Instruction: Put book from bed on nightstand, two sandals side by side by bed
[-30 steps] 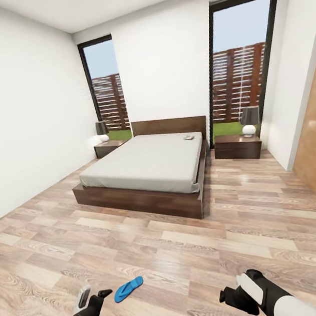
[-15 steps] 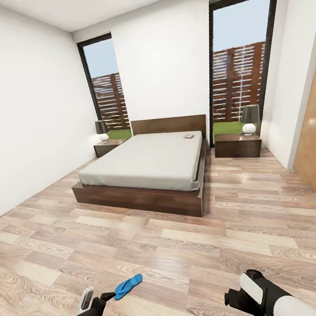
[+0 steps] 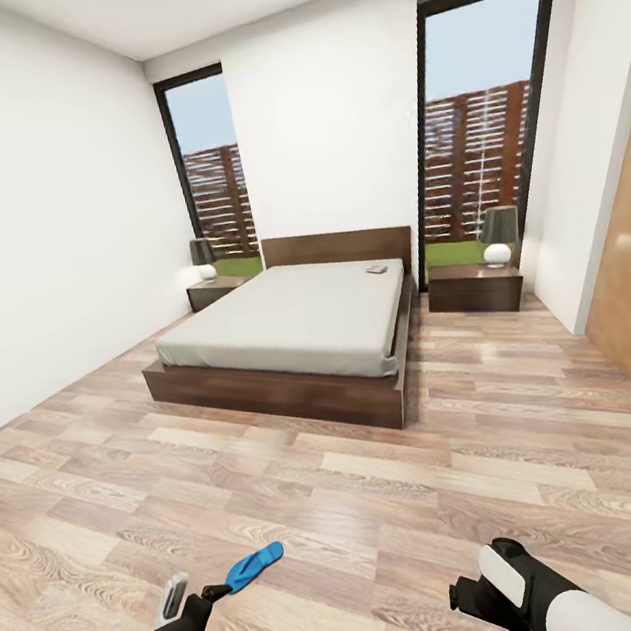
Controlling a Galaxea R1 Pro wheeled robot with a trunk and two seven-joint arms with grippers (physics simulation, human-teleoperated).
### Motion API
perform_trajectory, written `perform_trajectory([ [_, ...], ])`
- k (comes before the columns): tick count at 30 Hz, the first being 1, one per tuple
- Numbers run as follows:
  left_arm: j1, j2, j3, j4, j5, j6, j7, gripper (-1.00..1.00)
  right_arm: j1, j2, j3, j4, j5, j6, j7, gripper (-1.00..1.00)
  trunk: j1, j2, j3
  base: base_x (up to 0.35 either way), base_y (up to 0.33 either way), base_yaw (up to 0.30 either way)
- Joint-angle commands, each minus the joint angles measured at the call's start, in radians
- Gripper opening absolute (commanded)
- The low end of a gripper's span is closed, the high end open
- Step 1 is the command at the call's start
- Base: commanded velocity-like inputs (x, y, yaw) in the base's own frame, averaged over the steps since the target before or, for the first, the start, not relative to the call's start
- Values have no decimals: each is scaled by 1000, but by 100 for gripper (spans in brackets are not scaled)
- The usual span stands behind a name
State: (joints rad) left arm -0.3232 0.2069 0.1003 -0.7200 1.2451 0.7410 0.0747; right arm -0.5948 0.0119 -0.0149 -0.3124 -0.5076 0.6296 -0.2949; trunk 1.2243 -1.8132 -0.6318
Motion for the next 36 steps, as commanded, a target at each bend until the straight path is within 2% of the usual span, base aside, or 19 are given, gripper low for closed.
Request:
perform_trajectory([
  [1, 0, 0, 0, -1, 10, 5, 8, 100, 0, 0, -2, -2, -8, 3, -9, 100, 4, -8, -4, 0, 0, 0],
  [16, 0, -1, -22, -1, 10, 5, 6, 100, 0, 0, -6, -2, -13, -19, -7, 100, 61, -113, -53, 0, 0, 6],
  [36, 0, 0, -24, -1, 10, 6, 5, 100, 0, 0, -5, -2, -16, -30, 5, 100, 138, -253, -137, 0, 0, 151],
])
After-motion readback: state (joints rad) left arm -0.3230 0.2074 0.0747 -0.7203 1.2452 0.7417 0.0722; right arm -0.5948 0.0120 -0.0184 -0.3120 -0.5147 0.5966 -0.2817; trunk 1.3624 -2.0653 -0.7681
